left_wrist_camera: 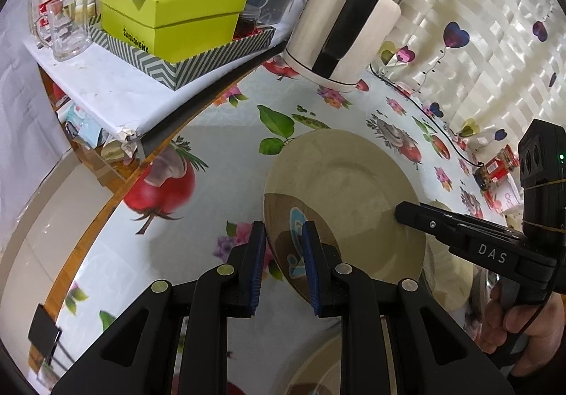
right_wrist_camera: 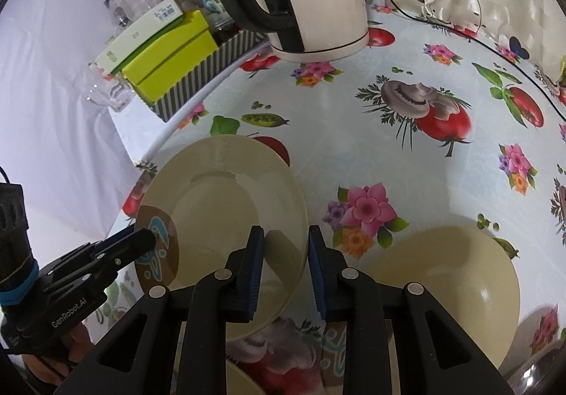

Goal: Organize plates and bowls

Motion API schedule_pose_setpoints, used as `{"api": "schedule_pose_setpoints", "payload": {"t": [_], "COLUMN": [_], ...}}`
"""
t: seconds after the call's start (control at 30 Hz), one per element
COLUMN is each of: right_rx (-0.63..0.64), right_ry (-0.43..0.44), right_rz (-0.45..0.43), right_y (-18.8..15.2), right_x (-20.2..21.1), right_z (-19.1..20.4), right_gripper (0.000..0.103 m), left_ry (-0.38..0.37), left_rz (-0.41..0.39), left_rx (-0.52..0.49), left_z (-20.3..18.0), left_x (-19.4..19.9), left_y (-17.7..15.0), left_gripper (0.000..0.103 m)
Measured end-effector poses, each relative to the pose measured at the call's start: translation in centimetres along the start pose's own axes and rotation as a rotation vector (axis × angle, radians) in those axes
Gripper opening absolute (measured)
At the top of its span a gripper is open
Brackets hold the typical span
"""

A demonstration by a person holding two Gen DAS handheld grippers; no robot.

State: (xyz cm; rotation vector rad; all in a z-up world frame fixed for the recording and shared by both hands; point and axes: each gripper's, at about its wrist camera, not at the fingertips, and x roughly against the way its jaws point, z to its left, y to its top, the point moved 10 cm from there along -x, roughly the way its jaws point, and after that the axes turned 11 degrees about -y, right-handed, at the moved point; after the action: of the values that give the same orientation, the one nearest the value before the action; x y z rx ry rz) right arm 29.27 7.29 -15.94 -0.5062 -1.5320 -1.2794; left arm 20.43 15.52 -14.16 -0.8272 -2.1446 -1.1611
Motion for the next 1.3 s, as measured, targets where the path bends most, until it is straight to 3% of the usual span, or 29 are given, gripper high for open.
{"api": "schedule_pose_setpoints", "payload": {"t": [0.57, 0.97, 1.3], "right_rx": [-0.015, -0.037, -0.036], "right_ry": [0.008, -0.002, -0.01], "right_rz": [-0.004, 0.025, 0.036], "right_y": [-6.0, -11.4, -13.5], "right_x": [4.9, 6.3, 6.8], "right_z": [0.5, 0.1, 0.1], "right_gripper": [0.024, 0.024, 0.024], "left_ry": [0.005, 0.002, 0.007], "left_rz": [0.036, 0.086, 0.103], "left_rx": [-0.036, -0.058, -0.064], "left_z": [-2.5, -3.6, -3.8], "left_x": [4.1, 5.1, 5.8], "left_y": [-5.7, -10.2, -12.0], "left_gripper": [0.022, 0.022, 0.022]}}
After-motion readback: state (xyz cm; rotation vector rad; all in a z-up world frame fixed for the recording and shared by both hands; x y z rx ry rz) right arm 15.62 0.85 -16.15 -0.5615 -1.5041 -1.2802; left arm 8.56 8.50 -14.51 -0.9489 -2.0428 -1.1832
